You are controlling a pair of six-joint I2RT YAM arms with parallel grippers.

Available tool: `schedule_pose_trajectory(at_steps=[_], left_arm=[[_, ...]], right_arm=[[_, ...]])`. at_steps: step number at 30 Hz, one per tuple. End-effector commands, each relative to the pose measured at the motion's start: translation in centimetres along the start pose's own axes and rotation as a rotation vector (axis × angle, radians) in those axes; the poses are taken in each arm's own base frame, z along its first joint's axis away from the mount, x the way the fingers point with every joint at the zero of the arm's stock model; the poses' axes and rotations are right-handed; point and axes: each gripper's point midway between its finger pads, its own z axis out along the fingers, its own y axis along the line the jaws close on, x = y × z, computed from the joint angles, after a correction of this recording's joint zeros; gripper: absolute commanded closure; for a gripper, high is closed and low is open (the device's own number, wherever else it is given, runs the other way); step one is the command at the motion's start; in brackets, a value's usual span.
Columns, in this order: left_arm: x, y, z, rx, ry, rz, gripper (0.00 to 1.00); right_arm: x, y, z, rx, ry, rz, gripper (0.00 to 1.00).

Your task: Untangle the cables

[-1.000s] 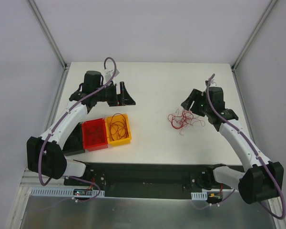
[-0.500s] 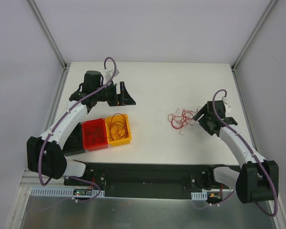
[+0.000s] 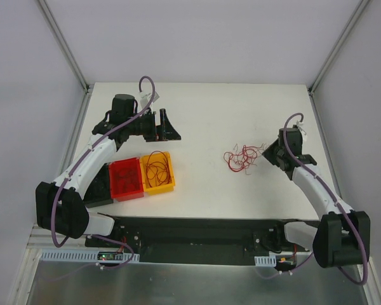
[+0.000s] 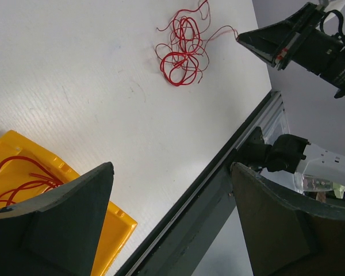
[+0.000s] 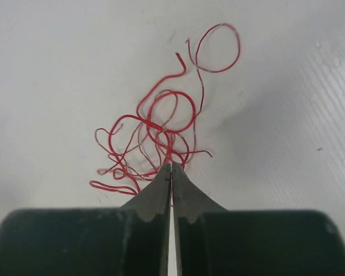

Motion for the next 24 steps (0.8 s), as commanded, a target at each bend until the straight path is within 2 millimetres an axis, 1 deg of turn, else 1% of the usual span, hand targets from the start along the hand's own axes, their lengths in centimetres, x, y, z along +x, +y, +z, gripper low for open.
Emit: schedule_pose_trajectory(at_steps=[1,3,5,8,10,11,12,13,14,15,16,17,19,20,21,24], left_arm=[[-0.3,-0.3,-0.2,0.017,-0.012,0.015,0.18],[-0.2,-0.2,0.0,0.022,-0.002,0.004,0.18],[-0.1,-0.3,0.1,0.030,0.003,0.000,0.18],[-0.2,-0.5,-0.1,0.032,-0.002,0.006,0.19],[-0.2,-0.5,-0.1,0.031,-0.006,0.009,0.19],[-0.2,-0.5,-0.1,0.031,-0.005,0.008,0.19],[-0.2,-0.5,-0.1,0.033,-0.004,0.006,0.18],[-0.2,-0.6,-0.1,0.034,-0.005,0.009,0.18],[-0.2,-0.5,-0.1,0.030,-0.007,0.010,0.19],[-0.3,-0.4,-0.1,0.026,-0.009,0.012,0.18],[-0.2,-0.1,0.0,0.019,-0.006,0.008,0.18],[-0.1,0.0,0.1,0.018,-0.003,0.003,0.18],[0.1,0.1,0.4,0.024,0.011,-0.012,0.19],[0.1,0.1,0.5,0.028,0.013,-0.014,0.19],[0.1,0.1,0.5,0.030,0.016,-0.016,0.19],[0.2,0.1,0.5,0.025,0.013,-0.007,0.18]], right_arm=[[-5.3,4.1,-3.1,-0.166,-0.178,-0.036,0.99],[-6.9,5.7,-4.9,-0.224,-0.225,-0.089,1.00],[-8.8,6.6,-7.3,-0.260,-0.299,-0.140,1.00],[-10.5,6.8,-10.2,-0.271,-0.387,-0.169,1.00],[-10.9,6.3,-11.5,-0.259,-0.420,-0.170,1.00],[-10.8,5.9,-11.8,-0.248,-0.422,-0.159,0.98],[-10.6,5.2,-11.9,-0.223,-0.424,-0.135,0.85],[-10.5,4.2,-11.7,-0.191,-0.429,-0.102,0.68],[-10.3,3.0,-11.3,-0.150,-0.430,-0.067,0.47],[-10.2,2.1,-11.1,-0.124,-0.430,-0.026,0.30],[-10.0,1.2,-10.6,-0.106,-0.420,0.014,0.21],[-9.5,0.4,-9.8,-0.092,-0.399,0.060,0.14],[-8.9,0.2,-8.5,-0.115,-0.344,0.140,0.08],[-8.4,0.5,-7.6,-0.140,-0.295,0.166,0.07],[-7.6,0.7,-6.2,-0.144,-0.227,0.201,0.07],[-5.6,1.8,-3.3,-0.169,-0.036,0.245,0.10]])
